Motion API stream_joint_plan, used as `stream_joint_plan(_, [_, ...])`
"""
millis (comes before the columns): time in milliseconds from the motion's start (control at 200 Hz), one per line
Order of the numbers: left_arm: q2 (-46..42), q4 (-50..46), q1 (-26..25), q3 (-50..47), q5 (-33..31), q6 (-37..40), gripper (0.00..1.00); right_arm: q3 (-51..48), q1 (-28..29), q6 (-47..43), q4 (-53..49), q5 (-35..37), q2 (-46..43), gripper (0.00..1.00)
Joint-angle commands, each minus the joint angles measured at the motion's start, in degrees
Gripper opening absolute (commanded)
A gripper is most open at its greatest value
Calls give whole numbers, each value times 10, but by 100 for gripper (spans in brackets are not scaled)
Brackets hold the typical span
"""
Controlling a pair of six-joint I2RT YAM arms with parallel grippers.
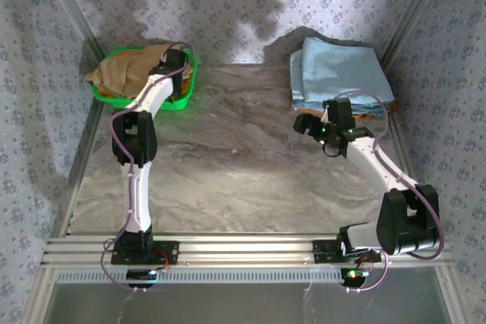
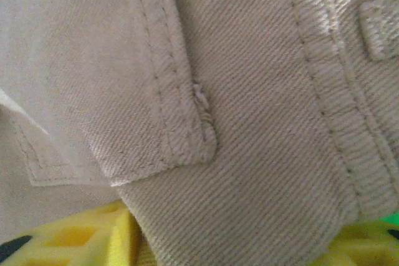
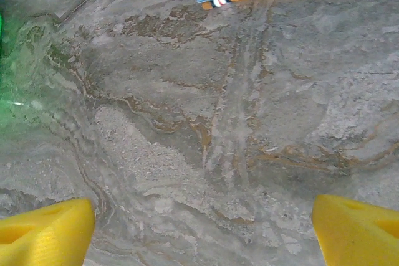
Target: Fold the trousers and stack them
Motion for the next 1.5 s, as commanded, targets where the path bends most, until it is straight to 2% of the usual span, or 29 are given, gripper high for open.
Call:
stream_joint_plan(0, [11,21,5,28,-23,24,36,22,11,-12,-8,-2,3,90])
stream_joint_plan(120, [8,15,13,37,-23,31,0,22,14,-18,-15,3,-6,87])
stream_joint_plan(590, [-199,82,1,18,-53,42,0,5,15,-18,-12,12,-39,83])
stream_joint_plan(884, [-281,109,-46,58,-76,72,0,-8,2,-15,-4,9,-73,81])
stream_joint_plan(1009, [-324,121,-87,65,-66,85,0,-12,-4,-13,-4,0,-83,80])
stream_joint_plan(1244, [-394,130,-216,77,-73,133,0,-22,-22,-8,-2,-9,-104,78])
stream_joint_plan(1364, [-430,104,-288,66,-79,115,0,-28,-37,-5,-6,-14,-120,78])
stream_joint_plan(1429, [-454,98,-329,22,-96,95,0,-31,-48,-3,-12,-16,-130,78])
stream_joint_plan(1494, [-488,90,-357,-50,-115,42,0,-31,-62,-3,-25,-14,-141,78])
